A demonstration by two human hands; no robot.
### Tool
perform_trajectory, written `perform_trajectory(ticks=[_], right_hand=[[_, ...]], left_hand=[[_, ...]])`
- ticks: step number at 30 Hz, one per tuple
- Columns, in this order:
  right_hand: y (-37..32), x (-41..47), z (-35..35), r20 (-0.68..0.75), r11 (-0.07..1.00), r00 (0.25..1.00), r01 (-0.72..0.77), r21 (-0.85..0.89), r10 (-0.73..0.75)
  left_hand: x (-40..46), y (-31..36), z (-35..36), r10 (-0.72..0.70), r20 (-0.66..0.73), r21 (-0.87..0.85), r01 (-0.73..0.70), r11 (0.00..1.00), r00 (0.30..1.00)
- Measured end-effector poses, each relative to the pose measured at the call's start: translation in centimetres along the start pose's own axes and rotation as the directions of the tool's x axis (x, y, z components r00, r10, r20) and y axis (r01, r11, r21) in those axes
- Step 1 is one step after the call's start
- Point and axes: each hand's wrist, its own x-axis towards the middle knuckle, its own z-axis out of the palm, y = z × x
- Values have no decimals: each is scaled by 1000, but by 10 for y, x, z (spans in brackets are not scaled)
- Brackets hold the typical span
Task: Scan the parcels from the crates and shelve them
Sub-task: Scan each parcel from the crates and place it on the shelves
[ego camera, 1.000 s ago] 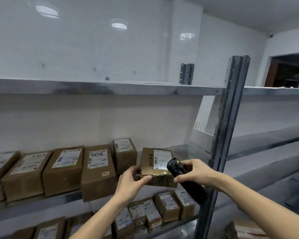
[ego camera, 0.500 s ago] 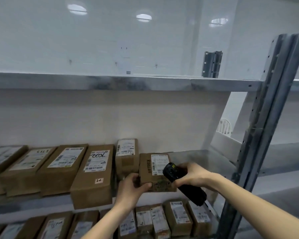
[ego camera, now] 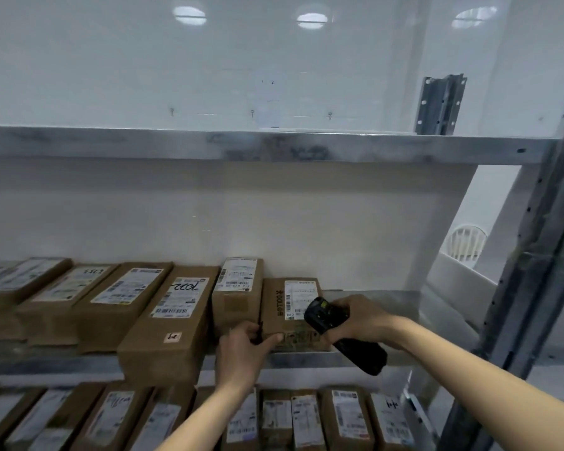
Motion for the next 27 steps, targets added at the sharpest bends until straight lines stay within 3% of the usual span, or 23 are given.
perform_trajectory(ticks=[7, 11, 15, 20, 27], right_hand=[[-5, -14, -17, -85, 998, 996, 38, 40, -34], [-17, -35, -25, -156, 996, 987, 55, 73, -43], [-58, -64, -27, -185, 987, 977, 123, 101, -103], [-137, -88, 3, -236, 971, 950, 227, 72, -205], [-314, -109, 108, -152, 894, 887, 446, 43, -435]], left_hand=[[5, 10, -19, 4, -33, 5, -4, 1000, 999], [-2, 26, -46, 112, -41, -122, -116, 986, 993], [-13, 47, -90, 252, -38, -143, -255, 956, 967], [-27, 40, -182, 315, -123, -113, -328, 938, 941], [-74, -43, -385, 240, -299, -46, -265, 963, 924]])
